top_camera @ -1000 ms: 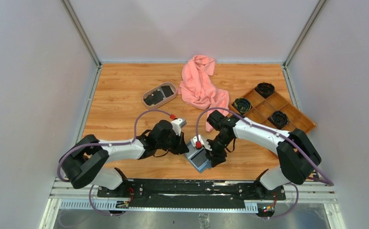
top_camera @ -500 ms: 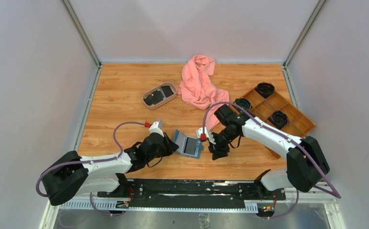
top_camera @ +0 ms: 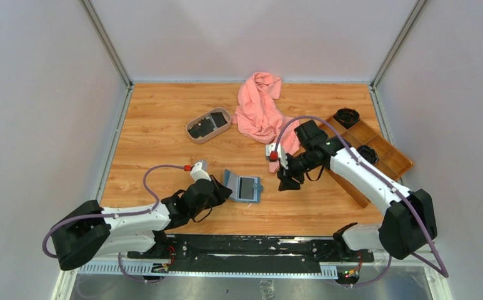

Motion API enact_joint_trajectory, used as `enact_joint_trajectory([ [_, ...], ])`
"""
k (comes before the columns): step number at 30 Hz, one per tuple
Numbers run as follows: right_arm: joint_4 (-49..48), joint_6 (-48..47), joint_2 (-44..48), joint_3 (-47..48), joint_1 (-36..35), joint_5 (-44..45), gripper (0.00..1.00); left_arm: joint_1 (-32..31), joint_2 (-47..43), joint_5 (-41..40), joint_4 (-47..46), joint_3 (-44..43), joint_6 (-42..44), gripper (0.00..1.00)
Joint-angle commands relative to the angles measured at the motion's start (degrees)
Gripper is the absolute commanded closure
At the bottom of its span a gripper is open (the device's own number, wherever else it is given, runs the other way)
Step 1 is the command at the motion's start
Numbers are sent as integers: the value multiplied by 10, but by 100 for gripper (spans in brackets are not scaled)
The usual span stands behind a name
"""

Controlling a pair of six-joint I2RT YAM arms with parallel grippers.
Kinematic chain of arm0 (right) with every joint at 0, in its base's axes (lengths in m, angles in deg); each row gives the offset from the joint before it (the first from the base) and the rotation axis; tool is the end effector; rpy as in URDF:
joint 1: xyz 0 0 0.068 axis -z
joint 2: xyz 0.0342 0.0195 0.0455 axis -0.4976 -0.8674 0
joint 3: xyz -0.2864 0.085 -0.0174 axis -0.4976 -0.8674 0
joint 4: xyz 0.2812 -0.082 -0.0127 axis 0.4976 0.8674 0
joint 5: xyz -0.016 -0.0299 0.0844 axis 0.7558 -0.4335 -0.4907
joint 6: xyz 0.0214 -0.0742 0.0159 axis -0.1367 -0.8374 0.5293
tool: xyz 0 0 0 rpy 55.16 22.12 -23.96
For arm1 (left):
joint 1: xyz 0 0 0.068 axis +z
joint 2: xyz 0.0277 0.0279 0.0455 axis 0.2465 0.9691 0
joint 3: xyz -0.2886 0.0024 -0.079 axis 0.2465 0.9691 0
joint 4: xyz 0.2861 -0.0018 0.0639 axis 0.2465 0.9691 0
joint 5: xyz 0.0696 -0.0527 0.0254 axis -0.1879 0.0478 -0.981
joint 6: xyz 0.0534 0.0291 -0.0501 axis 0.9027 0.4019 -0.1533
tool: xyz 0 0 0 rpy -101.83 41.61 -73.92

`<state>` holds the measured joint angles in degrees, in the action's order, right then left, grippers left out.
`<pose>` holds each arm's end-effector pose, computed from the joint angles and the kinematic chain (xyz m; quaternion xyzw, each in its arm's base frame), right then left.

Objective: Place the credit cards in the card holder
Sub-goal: Turn over the card slot in the card holder.

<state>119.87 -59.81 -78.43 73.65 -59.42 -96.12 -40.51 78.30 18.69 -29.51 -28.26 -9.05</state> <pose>0.2215 0.1793 0.2478 -0.6477 0.6375 0.3166 0.2717 0.1508 -0.1756 0.1277 -0.1475 0.8524 -0.3389 0.3698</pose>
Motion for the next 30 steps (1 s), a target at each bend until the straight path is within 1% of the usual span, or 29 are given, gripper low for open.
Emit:
enact_joint_trajectory([
  [1, 28, 103, -7, 74, 35, -27, 34, -8, -25, -53, -15, 13, -18, 100],
  [2, 62, 110, -27, 97, 39, -53, 27, -8, -29, -55, -15, 15, -18, 100],
  [3, 108, 98, -58, 124, 41, -85, 26, -8, -32, -57, -15, 16, -18, 100],
  [5, 214, 31, -136, 179, 46, -175, 30, -8, -36, -61, -15, 19, -22, 100],
  [6, 250, -9, -155, 183, 47, -194, 32, -8, -37, -63, -15, 19, -24, 100],
  [7, 238, -19, -158, 173, 47, -195, 32, -9, -38, -64, -15, 20, -26, 100],
  [10, 141, 34, -126, 117, 47, -166, 32, -9, -40, -66, -14, 20, -36, 100],
  [15, 57, 95, -82, 70, 58, -121, 32, -8, -27, -84, -14, 21, -85, 100],
  [19, 50, 102, -81, 68, 72, -113, 32, -9, 2, -84, -14, 5, -109, 100],
  [24, 50, 103, -81, 66, 81, -114, 32, -12, 37, -78, -14, -19, -110, 100],
  [30, 50, 102, -88, 65, 83, -115, 32, -15, 51, -67, -14, -30, -100, 100],
])
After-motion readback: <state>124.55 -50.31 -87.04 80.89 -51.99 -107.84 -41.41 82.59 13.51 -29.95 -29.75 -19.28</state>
